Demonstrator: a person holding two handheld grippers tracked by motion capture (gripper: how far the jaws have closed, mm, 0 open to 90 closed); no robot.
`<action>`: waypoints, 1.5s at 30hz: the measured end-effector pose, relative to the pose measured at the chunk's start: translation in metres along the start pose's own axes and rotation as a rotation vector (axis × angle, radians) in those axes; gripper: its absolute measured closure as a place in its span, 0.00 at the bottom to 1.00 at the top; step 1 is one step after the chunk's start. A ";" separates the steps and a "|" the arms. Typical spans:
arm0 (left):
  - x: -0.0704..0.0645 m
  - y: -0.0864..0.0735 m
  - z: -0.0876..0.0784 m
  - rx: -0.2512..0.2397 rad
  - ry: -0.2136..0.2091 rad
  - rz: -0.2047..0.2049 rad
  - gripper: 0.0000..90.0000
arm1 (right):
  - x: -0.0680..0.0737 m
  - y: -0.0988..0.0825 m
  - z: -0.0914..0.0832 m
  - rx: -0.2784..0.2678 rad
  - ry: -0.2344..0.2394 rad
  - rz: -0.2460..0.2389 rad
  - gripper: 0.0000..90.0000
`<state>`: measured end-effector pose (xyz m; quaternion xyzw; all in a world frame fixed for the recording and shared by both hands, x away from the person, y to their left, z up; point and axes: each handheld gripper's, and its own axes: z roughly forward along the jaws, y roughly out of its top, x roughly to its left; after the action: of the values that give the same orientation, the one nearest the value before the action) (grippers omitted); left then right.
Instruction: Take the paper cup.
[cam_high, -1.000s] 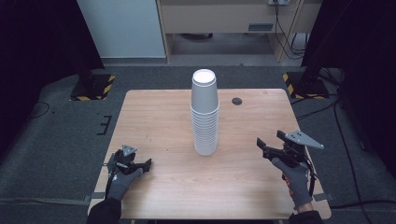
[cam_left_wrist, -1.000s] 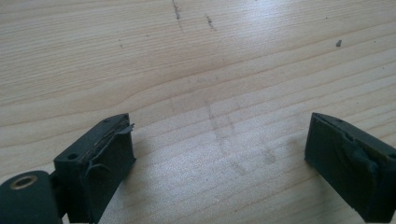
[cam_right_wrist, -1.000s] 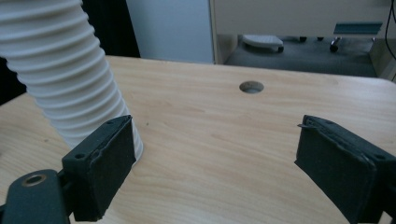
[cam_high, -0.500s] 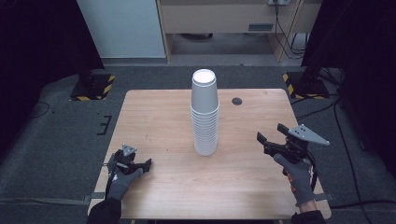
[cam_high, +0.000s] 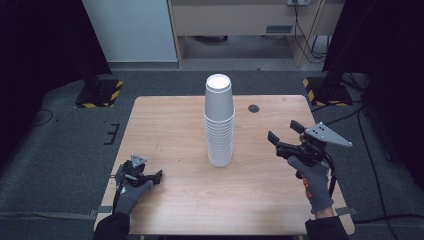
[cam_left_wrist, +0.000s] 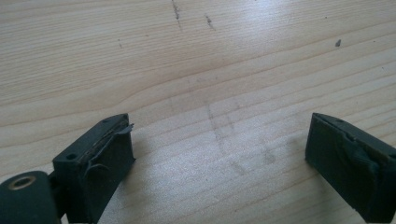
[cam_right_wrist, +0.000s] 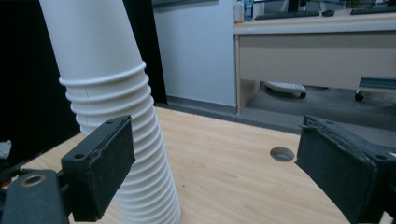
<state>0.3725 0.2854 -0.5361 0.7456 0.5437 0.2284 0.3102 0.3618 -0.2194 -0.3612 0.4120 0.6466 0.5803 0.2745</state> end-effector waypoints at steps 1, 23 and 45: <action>0.000 0.000 0.000 0.000 0.000 0.000 0.08 | 0.001 0.002 0.000 -0.006 0.001 0.000 0.13; 0.000 0.000 0.000 0.002 -0.003 0.003 0.07 | 0.032 0.047 0.031 -0.049 0.055 -0.030 0.12; 0.000 0.000 0.001 0.005 -0.006 0.007 0.06 | 0.066 0.066 0.068 -0.047 0.127 -0.044 0.12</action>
<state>0.3733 0.2855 -0.5362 0.7491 0.5407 0.2257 0.3091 0.3985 -0.1283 -0.3003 0.3535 0.6576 0.6143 0.2553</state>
